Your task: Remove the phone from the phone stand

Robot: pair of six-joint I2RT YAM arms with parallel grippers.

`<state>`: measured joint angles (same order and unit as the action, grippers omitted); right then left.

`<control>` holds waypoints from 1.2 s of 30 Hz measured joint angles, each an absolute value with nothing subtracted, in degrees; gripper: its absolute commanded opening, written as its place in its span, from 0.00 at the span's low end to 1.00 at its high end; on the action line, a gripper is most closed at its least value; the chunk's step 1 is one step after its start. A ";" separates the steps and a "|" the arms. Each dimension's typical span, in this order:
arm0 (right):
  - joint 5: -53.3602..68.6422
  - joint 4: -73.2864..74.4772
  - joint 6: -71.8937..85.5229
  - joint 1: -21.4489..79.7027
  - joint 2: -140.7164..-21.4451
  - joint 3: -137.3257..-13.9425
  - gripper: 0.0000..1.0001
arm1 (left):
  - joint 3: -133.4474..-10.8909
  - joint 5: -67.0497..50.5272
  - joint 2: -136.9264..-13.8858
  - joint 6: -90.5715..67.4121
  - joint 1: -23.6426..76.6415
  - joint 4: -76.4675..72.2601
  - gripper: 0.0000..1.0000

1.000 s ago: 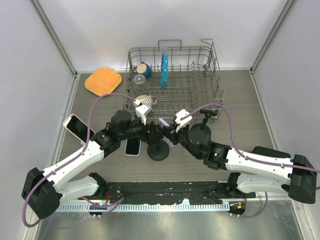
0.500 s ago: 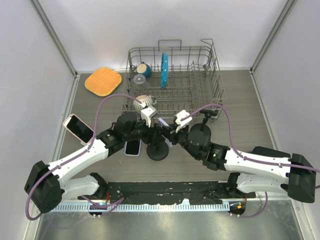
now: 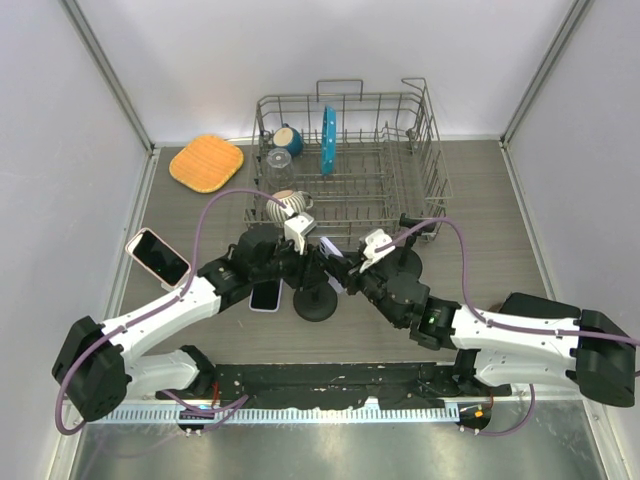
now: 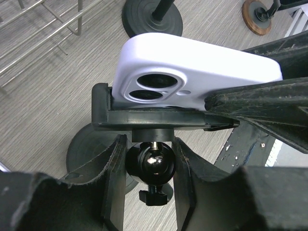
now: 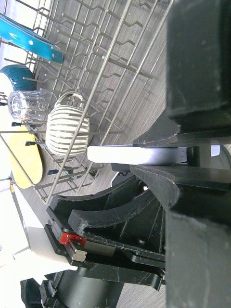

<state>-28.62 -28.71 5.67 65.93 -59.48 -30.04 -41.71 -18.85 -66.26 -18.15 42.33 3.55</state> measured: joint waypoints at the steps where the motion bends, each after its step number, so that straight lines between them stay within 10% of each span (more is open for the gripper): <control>1: -28.86 -29.39 5.67 66.08 -59.48 -29.67 0.01 | -41.71 -18.79 -66.24 -18.50 42.30 3.55 0.00; 11: -34.89 -33.36 5.48 70.85 -60.64 -28.10 0.01 | -40.10 -18.26 -63.29 -20.58 42.00 4.49 0.00; 20: -36.49 -23.44 9.43 73.34 -60.62 -29.98 0.64 | -39.92 -18.41 -62.43 -20.58 41.47 5.08 0.00; 36: -43.20 -0.08 10.59 73.63 -62.06 -49.60 0.80 | -39.90 -18.44 -61.93 -20.56 41.12 5.80 0.00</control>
<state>-43.20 -0.08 10.59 73.63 -62.06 -49.60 -39.90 -18.44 -61.93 -20.56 41.12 5.80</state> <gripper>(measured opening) 0.805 0.393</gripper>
